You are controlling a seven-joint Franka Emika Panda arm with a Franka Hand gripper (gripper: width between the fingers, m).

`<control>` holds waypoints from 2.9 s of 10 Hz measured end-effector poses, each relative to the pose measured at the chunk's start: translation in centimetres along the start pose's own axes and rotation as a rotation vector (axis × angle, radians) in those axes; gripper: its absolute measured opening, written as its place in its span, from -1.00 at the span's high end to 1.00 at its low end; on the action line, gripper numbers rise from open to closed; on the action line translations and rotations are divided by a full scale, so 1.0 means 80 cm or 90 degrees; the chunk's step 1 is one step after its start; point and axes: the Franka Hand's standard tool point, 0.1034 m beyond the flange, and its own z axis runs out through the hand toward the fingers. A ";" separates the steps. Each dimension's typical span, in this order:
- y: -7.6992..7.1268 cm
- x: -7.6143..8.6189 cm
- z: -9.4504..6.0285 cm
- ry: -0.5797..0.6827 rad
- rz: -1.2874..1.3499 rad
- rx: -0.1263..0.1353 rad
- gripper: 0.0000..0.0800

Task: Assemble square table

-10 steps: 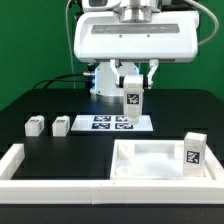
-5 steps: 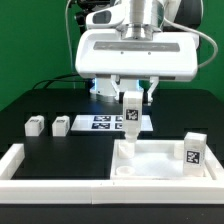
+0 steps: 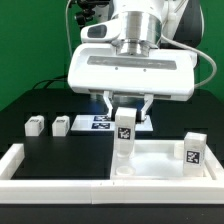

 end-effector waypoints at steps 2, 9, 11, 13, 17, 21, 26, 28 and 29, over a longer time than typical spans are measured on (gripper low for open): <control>-0.007 -0.014 0.015 0.002 -0.009 -0.004 0.27; -0.009 -0.025 0.025 0.003 -0.010 -0.010 0.06; -0.009 -0.025 0.025 0.003 -0.011 -0.010 -0.28; -0.009 -0.025 0.025 0.003 -0.012 -0.010 -0.60; -0.009 -0.025 0.025 0.003 -0.013 -0.010 -0.62; 0.025 -0.006 0.001 -0.110 -0.026 0.038 -0.62; -0.003 -0.004 0.007 -0.331 -0.017 0.087 -0.62; -0.009 -0.007 0.021 -0.387 -0.017 0.086 -0.62; -0.011 -0.010 0.030 -0.373 -0.021 0.076 -0.62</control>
Offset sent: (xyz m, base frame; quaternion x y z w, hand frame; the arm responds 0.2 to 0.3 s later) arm 0.0023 0.0082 -0.0122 -0.0049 0.0104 0.0111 0.9999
